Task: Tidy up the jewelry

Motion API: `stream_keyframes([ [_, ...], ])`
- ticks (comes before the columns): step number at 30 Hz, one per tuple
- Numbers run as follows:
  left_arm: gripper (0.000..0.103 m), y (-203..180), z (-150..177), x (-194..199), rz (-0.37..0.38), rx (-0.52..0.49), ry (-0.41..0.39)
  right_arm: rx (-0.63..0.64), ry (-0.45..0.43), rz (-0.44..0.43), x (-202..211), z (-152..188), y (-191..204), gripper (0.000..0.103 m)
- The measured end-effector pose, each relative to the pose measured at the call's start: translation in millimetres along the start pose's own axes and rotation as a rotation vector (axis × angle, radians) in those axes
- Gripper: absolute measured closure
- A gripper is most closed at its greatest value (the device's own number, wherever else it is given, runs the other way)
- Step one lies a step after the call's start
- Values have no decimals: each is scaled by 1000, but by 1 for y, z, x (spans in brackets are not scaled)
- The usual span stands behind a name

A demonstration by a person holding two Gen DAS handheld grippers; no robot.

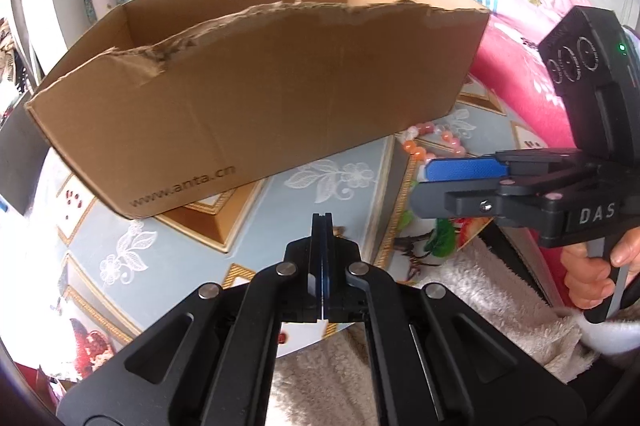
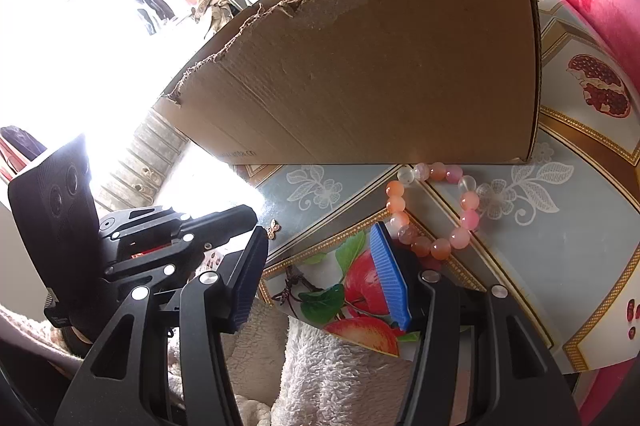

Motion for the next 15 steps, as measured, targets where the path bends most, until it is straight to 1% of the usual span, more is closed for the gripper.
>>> stream_keyframes([
  [6, 103, -6, 4, -8, -15, -44, 47, 0, 1, -1, 0, 0, 0, 51],
  [15, 103, -19, 1, -13, -2, -53, 49, -1, 0, -2, 0, 0, 1, 51],
])
Point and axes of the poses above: each gripper's, at about its wrist camera, not at the fingertips, and x roughly against the way its jaws point, y to its left, z to its underside, the point moved 3 cm from there along -x, roughly the way its jaws point
